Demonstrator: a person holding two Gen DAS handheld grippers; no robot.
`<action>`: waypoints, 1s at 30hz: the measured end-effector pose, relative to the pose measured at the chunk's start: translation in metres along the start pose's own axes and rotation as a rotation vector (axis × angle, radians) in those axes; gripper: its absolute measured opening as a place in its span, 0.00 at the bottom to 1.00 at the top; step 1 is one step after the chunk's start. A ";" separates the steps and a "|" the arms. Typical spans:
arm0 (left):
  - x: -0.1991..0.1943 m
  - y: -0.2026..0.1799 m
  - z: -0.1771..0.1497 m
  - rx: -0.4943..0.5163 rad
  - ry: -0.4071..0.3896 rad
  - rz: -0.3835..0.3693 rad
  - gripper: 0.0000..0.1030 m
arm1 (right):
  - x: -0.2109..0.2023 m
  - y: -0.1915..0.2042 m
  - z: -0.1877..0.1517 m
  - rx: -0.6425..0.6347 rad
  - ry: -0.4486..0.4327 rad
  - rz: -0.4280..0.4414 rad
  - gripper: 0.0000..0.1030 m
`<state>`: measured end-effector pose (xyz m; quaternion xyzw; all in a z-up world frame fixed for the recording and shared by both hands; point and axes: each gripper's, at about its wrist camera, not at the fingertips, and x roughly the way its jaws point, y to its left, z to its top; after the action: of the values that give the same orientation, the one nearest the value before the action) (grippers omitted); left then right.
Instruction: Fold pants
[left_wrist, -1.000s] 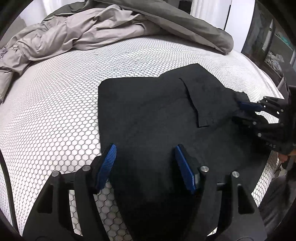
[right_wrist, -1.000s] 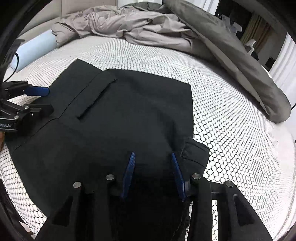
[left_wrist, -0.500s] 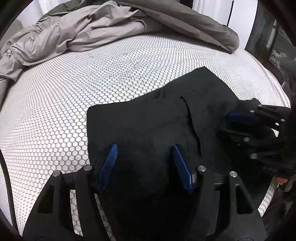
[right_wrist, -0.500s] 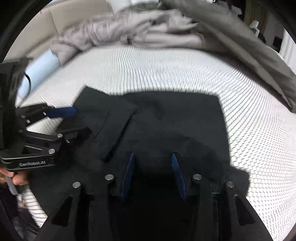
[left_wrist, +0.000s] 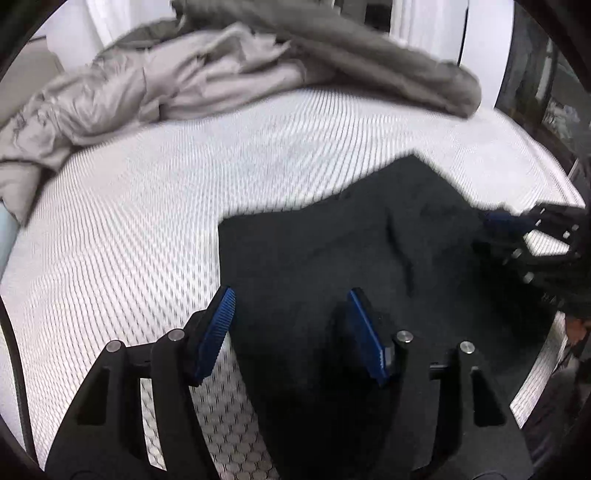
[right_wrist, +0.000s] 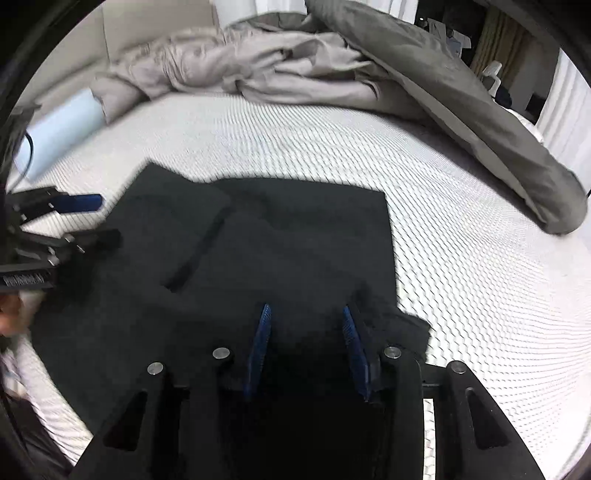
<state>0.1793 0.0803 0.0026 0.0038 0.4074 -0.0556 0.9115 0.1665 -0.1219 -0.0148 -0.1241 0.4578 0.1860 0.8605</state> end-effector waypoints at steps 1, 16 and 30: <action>-0.001 0.000 0.003 -0.009 -0.010 -0.011 0.60 | -0.002 0.003 0.006 0.009 -0.014 0.010 0.41; 0.048 0.021 -0.002 -0.109 0.070 -0.031 0.71 | 0.031 -0.006 0.004 -0.017 0.091 -0.067 0.40; -0.003 -0.031 -0.047 0.039 0.061 -0.134 0.56 | -0.007 0.039 -0.015 -0.052 0.006 0.191 0.43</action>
<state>0.1392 0.0518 -0.0252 -0.0043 0.4332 -0.1244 0.8926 0.1345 -0.0941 -0.0188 -0.1030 0.4652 0.2787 0.8339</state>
